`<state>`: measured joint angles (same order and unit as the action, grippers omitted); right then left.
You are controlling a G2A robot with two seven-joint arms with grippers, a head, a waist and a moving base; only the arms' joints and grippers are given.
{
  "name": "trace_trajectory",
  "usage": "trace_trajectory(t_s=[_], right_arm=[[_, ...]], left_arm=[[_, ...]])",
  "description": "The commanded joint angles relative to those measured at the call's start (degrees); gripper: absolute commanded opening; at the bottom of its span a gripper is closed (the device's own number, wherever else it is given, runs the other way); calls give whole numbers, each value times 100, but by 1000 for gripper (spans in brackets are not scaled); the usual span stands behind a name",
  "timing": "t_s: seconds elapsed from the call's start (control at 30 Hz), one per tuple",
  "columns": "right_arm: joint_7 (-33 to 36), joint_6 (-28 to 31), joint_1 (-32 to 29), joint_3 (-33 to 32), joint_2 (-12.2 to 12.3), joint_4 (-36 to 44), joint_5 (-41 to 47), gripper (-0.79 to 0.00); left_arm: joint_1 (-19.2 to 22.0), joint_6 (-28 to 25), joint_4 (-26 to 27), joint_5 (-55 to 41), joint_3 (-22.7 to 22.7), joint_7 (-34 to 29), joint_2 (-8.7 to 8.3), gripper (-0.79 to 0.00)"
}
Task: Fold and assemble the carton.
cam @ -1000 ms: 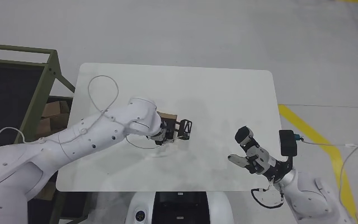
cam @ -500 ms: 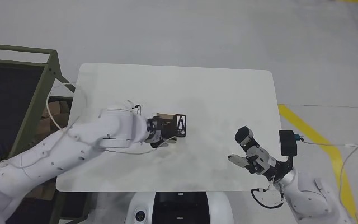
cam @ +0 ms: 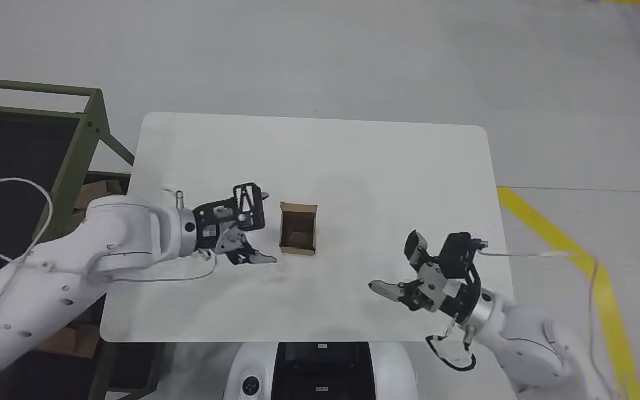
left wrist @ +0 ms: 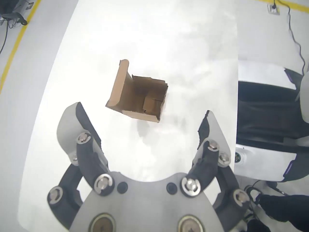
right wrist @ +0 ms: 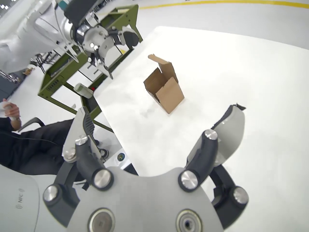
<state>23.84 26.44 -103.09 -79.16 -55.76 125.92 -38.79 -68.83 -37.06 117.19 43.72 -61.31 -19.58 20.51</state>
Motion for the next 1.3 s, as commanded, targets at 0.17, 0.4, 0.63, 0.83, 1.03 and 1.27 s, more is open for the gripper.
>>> trace_trajectory(t_s=[0.17,0.4,0.63,0.83,1.03,1.27], right_arm=[[191,-1086,444,844,-111,123,-981,0],[146,-1239,517,952,-134,155,-1034,0],[182,-1456,559,1042,-151,124,-1267,0],[739,-2528,1116,1720,-284,248,-2160,0],[1550,-3388,2177,2749,-553,-141,-2880,0],[1769,-3736,2743,3198,-751,-505,-2876,0]], left_arm=[[-1473,-710,-724,-303,-894,1545,-357,0],[-1590,-807,-769,-387,-971,1529,-387,0],[-1576,-812,-911,-770,-918,1421,-339,0],[-1227,-358,-1088,-2714,-645,8,-214,0],[-620,912,-1075,-3530,-272,-1309,6,0],[64,2080,-1082,-3617,203,-2131,310,0]])
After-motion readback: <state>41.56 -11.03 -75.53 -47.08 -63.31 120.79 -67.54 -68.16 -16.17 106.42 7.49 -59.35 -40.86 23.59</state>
